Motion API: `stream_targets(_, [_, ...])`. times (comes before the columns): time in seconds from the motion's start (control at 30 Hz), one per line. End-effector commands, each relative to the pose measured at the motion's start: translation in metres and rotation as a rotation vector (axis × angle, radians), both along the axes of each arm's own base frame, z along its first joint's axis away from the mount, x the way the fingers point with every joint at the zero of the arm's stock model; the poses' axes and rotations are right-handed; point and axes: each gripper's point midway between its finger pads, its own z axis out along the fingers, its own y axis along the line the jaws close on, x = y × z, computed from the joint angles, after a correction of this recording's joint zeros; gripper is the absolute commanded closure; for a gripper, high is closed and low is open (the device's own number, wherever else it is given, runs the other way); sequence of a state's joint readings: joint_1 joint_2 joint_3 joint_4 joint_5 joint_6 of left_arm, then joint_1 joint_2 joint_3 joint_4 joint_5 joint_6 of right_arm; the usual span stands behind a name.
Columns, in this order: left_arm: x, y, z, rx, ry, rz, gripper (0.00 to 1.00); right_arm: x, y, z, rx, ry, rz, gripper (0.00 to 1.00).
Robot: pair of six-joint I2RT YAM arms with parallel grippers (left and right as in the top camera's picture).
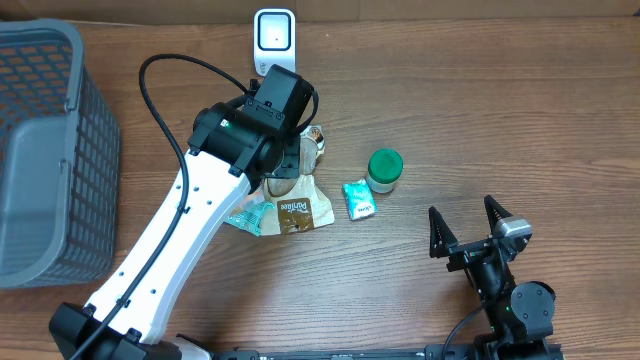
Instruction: Scan the item barcode
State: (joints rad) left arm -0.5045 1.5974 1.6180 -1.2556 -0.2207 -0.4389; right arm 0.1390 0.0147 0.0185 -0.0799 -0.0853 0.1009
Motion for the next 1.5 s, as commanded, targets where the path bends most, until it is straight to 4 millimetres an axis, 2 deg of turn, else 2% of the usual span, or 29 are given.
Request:
stream_targets(0.0, [-0.001, -0.002, 0.003, -0.01, -0.009, -0.004, 0.6, 0.0, -0.001, -0.002, 0.001, -0.005, -0.005, 0.0])
stream_targets(0.27, [-0.002, -0.002, -0.013, 0.005, 0.019, -0.003, 0.51, 0.0, -0.001, -0.002, 0.001, -0.005, -0.005, 0.0])
stream_targets(0.37, [0.002, -0.004, -0.013, -0.004, 0.006, -0.003, 0.48, 0.0, -0.001, -0.002, 0.001, -0.005, -0.005, 0.0])
stream_targets(0.47, [0.007, -0.007, -0.006, -0.041, -0.011, -0.003, 0.39, 0.0, -0.001, -0.002, 0.001, -0.005, -0.005, 0.0])
stream_targets(0.53, [0.011, -0.003, -0.001, -0.058, -0.019, 0.014, 0.33, 0.0, -0.001, -0.002, 0.001, -0.005, -0.005, 0.0])
stream_targets(0.7, [0.024, 0.004, 0.028, -0.186, -0.035, -0.088, 0.25, 0.0, -0.001, -0.002, 0.001, -0.005, -0.005, 0.0])
stream_targets(0.77, [0.031, 0.015, 0.04, -0.22, -0.055, -0.112, 0.23, 0.0, -0.001, -0.002, 0.001, -0.005, -0.005, 0.0])
stream_targets(0.9, [0.043, 0.054, 0.056, -0.241, -0.089, -0.073, 0.18, 0.0, -0.001, -0.002, 0.001, -0.005, -0.005, 0.0])
stream_targets(1.1, [0.046, 0.105, 0.056, -0.237, -0.093, -0.011, 0.13, 0.0, -0.001, -0.002, 0.001, -0.005, -0.005, 0.0])
stream_targets(1.2, [0.047, 0.116, 0.056, -0.218, -0.1, -0.018, 0.11, 0.0, -0.001, -0.002, 0.001, -0.005, -0.005, 0.0])
stream_targets(1.37, [0.047, 0.117, 0.055, -0.205, -0.098, -0.034, 0.0, 0.0, -0.001, -0.002, 0.001, -0.005, -0.005, 0.0])
stream_targets(1.47, [0.044, 0.116, 0.054, -0.205, -0.087, -0.035, 0.0, 0.0, -0.001, -0.002, 0.001, -0.005, -0.005, 0.0])
